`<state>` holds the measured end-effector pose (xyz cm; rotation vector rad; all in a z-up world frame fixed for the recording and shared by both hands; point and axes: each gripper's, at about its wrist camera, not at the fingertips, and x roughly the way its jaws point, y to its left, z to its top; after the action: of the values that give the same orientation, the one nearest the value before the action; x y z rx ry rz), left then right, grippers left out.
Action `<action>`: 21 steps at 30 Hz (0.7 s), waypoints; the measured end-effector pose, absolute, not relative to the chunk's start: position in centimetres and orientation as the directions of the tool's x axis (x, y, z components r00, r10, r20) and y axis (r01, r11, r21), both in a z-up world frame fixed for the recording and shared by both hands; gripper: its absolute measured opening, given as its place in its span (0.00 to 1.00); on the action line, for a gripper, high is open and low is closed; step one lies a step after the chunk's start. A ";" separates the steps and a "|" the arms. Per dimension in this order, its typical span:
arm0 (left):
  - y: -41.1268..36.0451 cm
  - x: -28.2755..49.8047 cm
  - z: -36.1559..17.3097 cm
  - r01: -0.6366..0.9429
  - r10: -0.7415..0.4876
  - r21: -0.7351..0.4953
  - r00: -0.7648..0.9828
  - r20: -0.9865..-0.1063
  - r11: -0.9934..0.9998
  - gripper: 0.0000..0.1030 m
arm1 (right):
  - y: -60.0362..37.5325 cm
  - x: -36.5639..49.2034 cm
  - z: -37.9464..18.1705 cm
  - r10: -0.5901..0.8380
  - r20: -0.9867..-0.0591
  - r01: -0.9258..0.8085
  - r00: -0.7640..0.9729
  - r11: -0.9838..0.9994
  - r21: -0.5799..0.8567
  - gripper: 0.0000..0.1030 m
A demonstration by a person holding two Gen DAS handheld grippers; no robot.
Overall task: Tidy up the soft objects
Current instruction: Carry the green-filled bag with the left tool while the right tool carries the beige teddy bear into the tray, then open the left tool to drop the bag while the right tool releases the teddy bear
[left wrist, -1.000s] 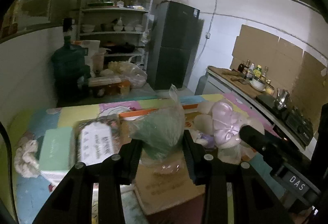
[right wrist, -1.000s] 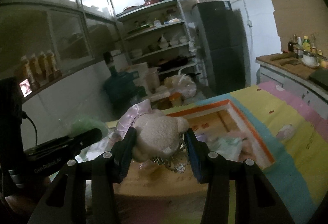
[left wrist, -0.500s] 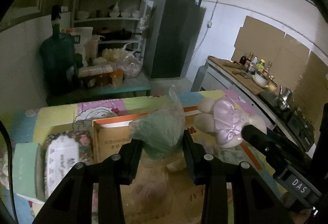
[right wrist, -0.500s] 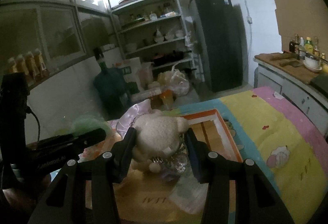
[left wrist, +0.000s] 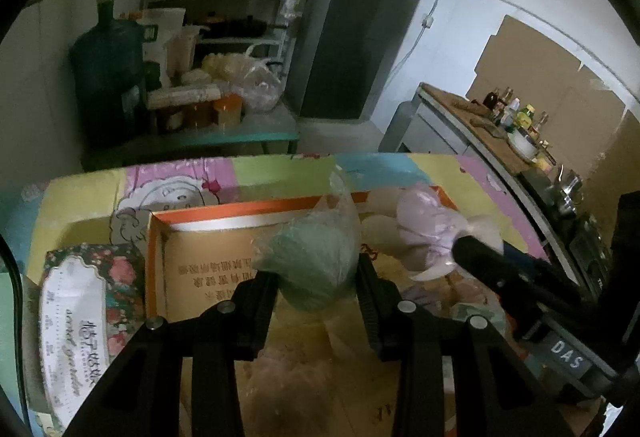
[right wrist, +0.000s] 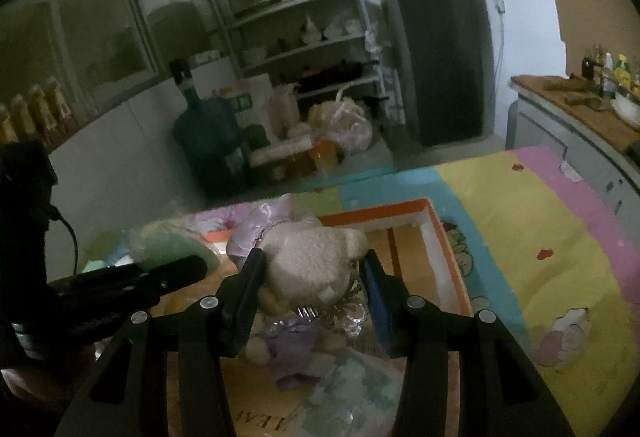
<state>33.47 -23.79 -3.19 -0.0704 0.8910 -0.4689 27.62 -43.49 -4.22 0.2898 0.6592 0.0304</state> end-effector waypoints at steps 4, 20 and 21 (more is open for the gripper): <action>-23.8 34.1 -4.1 0.354 -0.419 -0.260 0.514 -0.749 0.899 0.38 | -43.7 28.6 -5.5 0.130 -0.625 0.069 0.770 0.956 0.284 0.48; -24.4 35.7 -6.6 0.331 -0.401 -0.268 0.451 -0.798 0.905 0.38 | -44.2 29.9 -7.0 0.118 -0.658 0.091 0.744 0.957 0.274 0.49; -24.5 35.8 -6.8 0.329 -0.400 -0.269 0.445 -0.802 0.905 0.38 | -44.2 29.9 -7.0 0.118 -0.659 0.092 0.743 0.957 0.275 0.49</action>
<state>35.76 -24.45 -6.79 -0.0775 1.0140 -0.4518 29.93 -44.23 -7.01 0.3004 0.7367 0.0141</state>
